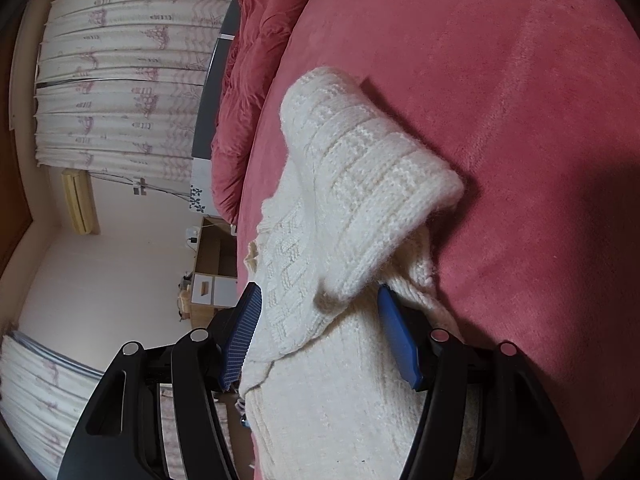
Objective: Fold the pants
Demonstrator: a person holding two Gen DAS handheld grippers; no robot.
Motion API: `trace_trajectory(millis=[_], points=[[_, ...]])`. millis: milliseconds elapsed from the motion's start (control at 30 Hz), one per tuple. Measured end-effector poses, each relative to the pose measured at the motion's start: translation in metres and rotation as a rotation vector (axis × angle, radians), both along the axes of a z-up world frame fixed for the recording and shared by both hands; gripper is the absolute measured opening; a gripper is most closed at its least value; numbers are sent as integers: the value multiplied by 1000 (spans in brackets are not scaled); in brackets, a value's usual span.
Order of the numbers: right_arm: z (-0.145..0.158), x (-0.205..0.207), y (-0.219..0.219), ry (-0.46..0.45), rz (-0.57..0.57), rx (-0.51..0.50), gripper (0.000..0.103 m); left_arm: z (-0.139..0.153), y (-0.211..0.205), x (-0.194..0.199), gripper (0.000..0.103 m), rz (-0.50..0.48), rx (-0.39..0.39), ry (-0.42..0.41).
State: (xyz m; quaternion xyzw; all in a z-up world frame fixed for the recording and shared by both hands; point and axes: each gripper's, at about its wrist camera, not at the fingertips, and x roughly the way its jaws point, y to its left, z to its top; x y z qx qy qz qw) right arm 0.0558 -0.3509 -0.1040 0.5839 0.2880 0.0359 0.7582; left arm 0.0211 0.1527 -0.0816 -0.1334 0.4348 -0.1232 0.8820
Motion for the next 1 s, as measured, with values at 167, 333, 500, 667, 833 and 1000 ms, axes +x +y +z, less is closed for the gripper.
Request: trace_trajectory(millis=[167,333,500,667,833,1000], points=[[1,1,0,6,-8,1,60,21,-18,-2,40,14,74,-104],[4,1,-4,-15,-18,22,60,66,-56,31,68,-67,-70,-175],[9,3,-8,-57,-27,35,60,81,-138,92,84,-223,-156,-164],[2,4,-19,-64,-47,93,60,67,-192,176,87,-179,-47,-105],[1,6,-28,-71,-48,124,60,48,-195,232,85,-48,1,17],[-3,11,-32,-73,-62,165,60,28,-205,245,55,-78,43,68]])
